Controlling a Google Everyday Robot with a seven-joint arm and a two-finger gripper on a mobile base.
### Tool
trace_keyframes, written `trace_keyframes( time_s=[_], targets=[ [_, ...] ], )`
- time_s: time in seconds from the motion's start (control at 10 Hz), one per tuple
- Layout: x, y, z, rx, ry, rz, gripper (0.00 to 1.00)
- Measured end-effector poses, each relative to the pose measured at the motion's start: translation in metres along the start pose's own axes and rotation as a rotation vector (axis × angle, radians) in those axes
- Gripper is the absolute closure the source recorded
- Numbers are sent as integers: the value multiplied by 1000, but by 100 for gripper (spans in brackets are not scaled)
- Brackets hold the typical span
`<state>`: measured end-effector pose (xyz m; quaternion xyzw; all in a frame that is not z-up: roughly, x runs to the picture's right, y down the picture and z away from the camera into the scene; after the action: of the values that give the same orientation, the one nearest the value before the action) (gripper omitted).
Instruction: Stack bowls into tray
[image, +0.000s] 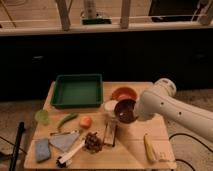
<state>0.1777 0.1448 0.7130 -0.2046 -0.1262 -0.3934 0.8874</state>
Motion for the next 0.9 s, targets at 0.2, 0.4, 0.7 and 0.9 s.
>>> trace_keyframes(
  time_s=[0.2, 0.4, 0.7, 0.9],
  targets=[
    [3, 1, 1, 2, 7, -11, 100],
    [14, 1, -7, 15, 18, -8, 100],
    [40, 11, -15, 24, 26, -6, 100],
    [45, 5, -15, 27, 25, -13, 100]
  ],
)
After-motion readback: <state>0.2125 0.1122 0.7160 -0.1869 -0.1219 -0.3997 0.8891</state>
